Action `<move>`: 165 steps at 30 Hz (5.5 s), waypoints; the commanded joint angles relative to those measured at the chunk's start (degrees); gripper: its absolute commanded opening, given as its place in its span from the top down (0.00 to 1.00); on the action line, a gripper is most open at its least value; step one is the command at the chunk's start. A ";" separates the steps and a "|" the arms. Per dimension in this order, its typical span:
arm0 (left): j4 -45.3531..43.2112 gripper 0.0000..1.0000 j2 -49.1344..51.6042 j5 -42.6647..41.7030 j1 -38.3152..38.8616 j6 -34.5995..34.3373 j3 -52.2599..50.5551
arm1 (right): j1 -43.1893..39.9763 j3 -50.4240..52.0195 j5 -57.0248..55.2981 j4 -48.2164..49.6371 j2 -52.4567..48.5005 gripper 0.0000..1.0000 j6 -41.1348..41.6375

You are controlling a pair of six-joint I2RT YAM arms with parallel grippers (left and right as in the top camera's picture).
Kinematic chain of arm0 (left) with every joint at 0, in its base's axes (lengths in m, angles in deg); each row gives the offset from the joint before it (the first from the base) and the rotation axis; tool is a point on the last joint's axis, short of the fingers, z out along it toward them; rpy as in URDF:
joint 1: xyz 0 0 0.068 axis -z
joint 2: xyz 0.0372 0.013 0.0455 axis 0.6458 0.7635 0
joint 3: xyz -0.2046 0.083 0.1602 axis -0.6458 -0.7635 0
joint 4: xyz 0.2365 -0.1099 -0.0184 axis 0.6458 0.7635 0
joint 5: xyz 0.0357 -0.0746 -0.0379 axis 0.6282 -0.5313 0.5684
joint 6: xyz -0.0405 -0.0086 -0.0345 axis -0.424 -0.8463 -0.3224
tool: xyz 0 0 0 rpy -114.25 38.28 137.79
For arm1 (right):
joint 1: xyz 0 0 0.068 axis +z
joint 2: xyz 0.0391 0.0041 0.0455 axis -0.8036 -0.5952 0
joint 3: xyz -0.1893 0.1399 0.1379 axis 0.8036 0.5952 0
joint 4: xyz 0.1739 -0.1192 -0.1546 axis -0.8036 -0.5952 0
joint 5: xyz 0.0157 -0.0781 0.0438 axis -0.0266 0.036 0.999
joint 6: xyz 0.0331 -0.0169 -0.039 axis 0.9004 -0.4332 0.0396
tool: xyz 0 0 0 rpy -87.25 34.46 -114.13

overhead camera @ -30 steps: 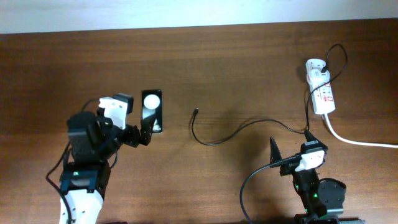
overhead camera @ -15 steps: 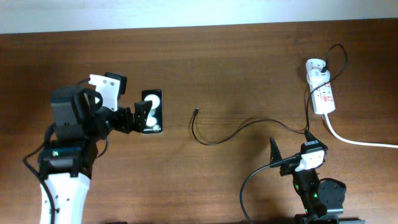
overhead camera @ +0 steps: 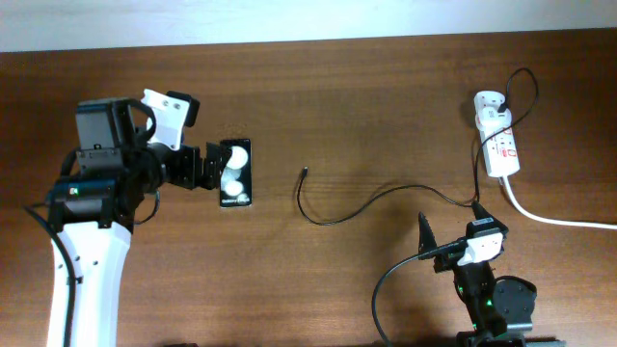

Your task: Plug charger to phone and switch on socket

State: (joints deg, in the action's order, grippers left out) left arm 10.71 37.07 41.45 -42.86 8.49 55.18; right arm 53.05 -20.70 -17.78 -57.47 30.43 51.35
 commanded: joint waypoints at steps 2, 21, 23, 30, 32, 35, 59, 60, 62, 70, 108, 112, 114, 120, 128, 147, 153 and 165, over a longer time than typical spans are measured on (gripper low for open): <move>-6.14 0.01 1.44 0.20 0.26 -4.07 1.25 | 0.04 0.31 0.48 -0.33 0.11 0.01 0.46; 11.17 0.01 29.18 20.44 7.91 -9.97 22.71 | 0.04 0.31 0.48 -0.33 0.11 0.01 0.46; 11.26 0.01 30.73 20.41 7.91 -10.34 22.69 | 0.04 0.31 0.48 -0.33 0.11 0.01 0.46; 12.17 0.00 34.75 21.31 9.40 -11.93 22.69 | 0.04 0.31 0.48 -0.33 0.11 0.01 0.46; 12.22 0.00 35.50 25.31 10.38 -14.23 22.69 | 0.04 0.31 0.48 -0.33 0.11 0.01 0.46; 12.61 0.01 38.12 25.29 10.43 -14.25 22.69 | 0.04 0.31 0.48 -0.33 0.11 0.01 0.44; 12.39 0.01 51.45 25.31 10.91 -21.31 21.79 | 0.04 0.31 0.48 -0.33 0.11 0.01 0.46; 12.39 0.00 51.80 25.29 10.91 -22.16 21.79 | 0.04 0.31 0.48 -0.33 0.11 0.01 0.46; 12.50 0.00 51.89 25.29 10.91 -22.29 21.77 | 0.04 0.31 0.48 -0.33 0.11 0.01 0.44; 13.14 0.00 52.22 25.46 12.31 -23.82 21.77 | 0.04 0.31 0.48 -0.33 0.11 0.01 0.46; 3.56 0.23 52.22 21.59 12.33 -19.69 13.09 | 0.04 0.31 0.48 -0.33 0.11 0.01 0.46; 6.25 0.19 52.19 21.64 12.33 -19.67 13.09 | 0.04 0.31 0.48 -0.33 0.11 0.01 0.46; 7.02 0.18 52.19 21.64 12.33 -19.67 13.09 | 0.04 0.31 0.48 -0.33 0.11 0.01 0.46; 7.74 0.18 52.19 21.62 12.35 -15.58 13.09 | 0.04 0.31 0.48 -0.33 0.11 0.01 0.46; 9.18 0.08 52.19 21.84 12.33 -12.81 13.09 | 0.04 0.31 0.48 -0.33 0.11 0.01 0.46; 6.36 0.26 52.19 20.33 12.39 -16.11 13.07 | 0.04 0.31 0.48 -0.33 0.11 0.01 0.44; 6.75 0.29 52.19 20.31 12.37 -16.13 14.95 | 0.04 0.31 0.48 -0.33 0.11 0.01 0.46; 14.97 0.29 52.19 20.02 12.37 -18.25 26.69 | 0.04 0.31 0.48 -0.33 0.11 0.01 0.46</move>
State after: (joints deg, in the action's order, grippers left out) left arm 25.59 88.88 62.61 -30.49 -8.60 79.73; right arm 53.05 -20.70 -17.78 -57.47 30.41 51.33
